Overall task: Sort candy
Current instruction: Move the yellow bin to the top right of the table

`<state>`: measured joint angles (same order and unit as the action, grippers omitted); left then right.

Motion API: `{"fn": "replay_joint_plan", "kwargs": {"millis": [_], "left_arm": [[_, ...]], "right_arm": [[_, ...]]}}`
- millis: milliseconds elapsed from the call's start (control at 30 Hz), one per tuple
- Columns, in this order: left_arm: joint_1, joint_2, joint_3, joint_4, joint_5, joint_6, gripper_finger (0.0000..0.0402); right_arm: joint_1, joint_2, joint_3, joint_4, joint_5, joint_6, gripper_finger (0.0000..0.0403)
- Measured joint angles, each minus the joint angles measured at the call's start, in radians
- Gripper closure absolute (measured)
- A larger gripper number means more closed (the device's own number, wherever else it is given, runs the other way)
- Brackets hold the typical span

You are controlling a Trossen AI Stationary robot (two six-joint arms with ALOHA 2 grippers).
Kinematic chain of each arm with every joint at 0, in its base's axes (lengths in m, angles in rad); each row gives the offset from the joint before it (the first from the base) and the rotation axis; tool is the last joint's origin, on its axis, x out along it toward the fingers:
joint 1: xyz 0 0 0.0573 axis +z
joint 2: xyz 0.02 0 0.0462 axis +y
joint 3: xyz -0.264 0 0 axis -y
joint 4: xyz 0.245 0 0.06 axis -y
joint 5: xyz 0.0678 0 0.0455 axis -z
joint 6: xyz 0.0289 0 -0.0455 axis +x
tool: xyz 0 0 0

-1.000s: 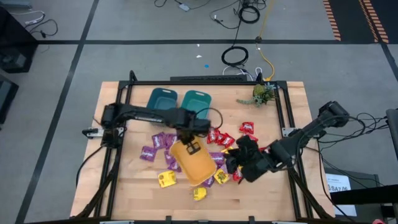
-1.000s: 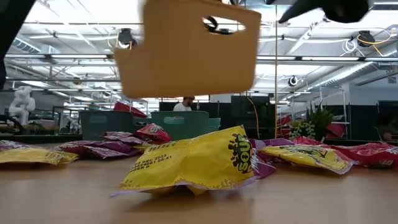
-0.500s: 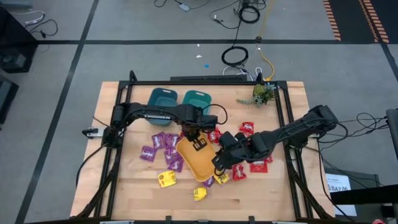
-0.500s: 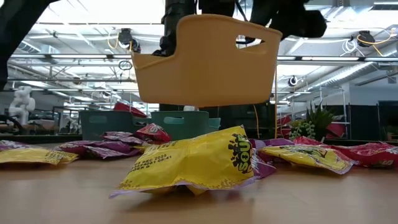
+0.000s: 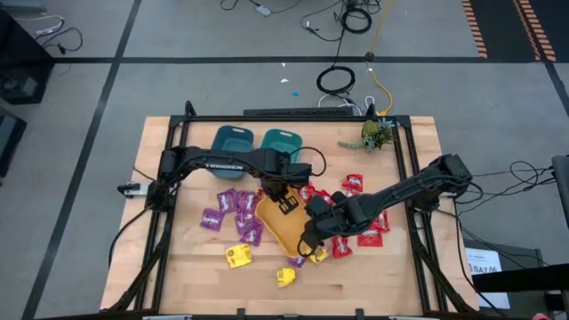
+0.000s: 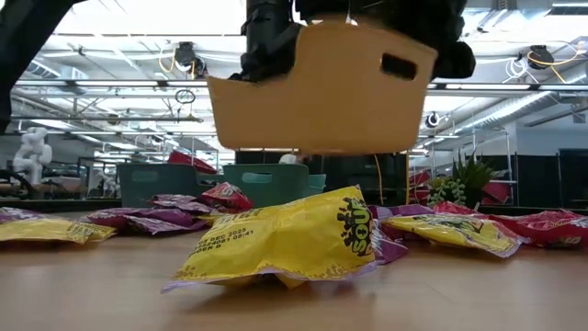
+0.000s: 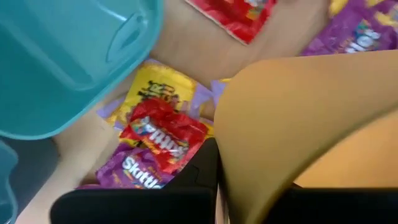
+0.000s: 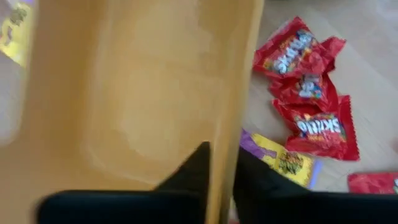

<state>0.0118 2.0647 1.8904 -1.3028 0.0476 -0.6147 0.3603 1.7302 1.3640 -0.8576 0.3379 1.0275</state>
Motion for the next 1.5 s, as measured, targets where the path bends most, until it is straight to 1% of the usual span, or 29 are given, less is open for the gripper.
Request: {"fn": "replay_joint_plan", "kwargs": {"millis": [33, 67, 233, 333, 433, 567, 700, 833, 933, 1067, 1200, 1267, 1367, 1433, 1500], "left_arm": [[-0.002, 0.0, 0.0, 0.004, 0.018, 0.006, 0.0387], [-0.004, 0.0, 0.0, 0.008, 0.027, 0.012, 0.0387], [-0.003, 0.0, 0.0, 0.025, 0.035, 0.01, 0.0387], [0.005, 0.0, 0.0, 0.023, 0.069, -0.008, 0.0384], [0.009, 0.0, 0.0, 0.026, 0.079, -0.01, 0.0369], [0.011, -0.001, 0.0, 0.033, 0.113, -0.035, 0.0333], [0.014, -0.001, 0.0, 0.053, 0.116, -0.053, 0.0305], [0.014, -0.025, 0.0, 0.046, 0.115, -0.036, 0.0296], [0.014, -0.078, 0.0, 0.036, 0.109, -0.031, 0.0295], [0.013, -0.18, 0.0, 0.025, 0.039, -0.025, 0.0295], [0.007, -0.308, 0.0, 0.003, -0.068, -0.006, 0.0295], [-0.018, -0.377, 0.0, -0.014, -0.164, -0.006, 0.0295], [-0.079, -0.476, -0.016, -0.048, -0.316, -0.005, 0.0295], [-0.13, -0.551, -0.066, -0.049, -0.422, -0.005, 0.0294], [-0.185, -0.629, -0.142, -0.048, -0.517, -0.02, 0.0294]], "right_arm": [[0.001, 0.0, 0.0, -0.001, 0.0, 0.0, 0.0388], [0.001, 0.0, 0.0, 0.0, 0.0, 0.005, 0.0392], [0.002, -0.011, 0.0, -0.006, 0.004, 0.005, 0.04], [0.003, -0.011, 0.0, -0.003, -0.002, 0.002, 0.0401], [0.006, -0.011, 0.0, -0.003, -0.003, -0.005, 0.0401], [0.014, -0.012, 0.0, 0.002, -0.003, -0.016, 0.0402], [0.017, -0.012, 0.0, 0.018, 0.008, -0.02, 0.0402], [0.019, -0.012, 0.0, 0.017, 0.011, -0.008, 0.0403], [0.019, -0.012, 0.0, 0.017, 0.008, 0.024, 0.0403], [0.019, -0.012, 0.0, 0.01, 0.004, 0.074, 0.0403], [0.014, -0.012, 0.0, -0.041, 0.002, 0.158, 0.0403], [0.007, -0.012, 0.0, -0.086, 0.001, 0.21, 0.0403], [-0.006, -0.024, 0.0, -0.089, 0.002, 0.225, 0.0403], [-0.021, -0.048, 0.0, -0.089, 0.006, 0.225, 0.0403], [-0.045, -0.076, 0.0, -0.107, 0.025, 0.226, 0.0403]]}}
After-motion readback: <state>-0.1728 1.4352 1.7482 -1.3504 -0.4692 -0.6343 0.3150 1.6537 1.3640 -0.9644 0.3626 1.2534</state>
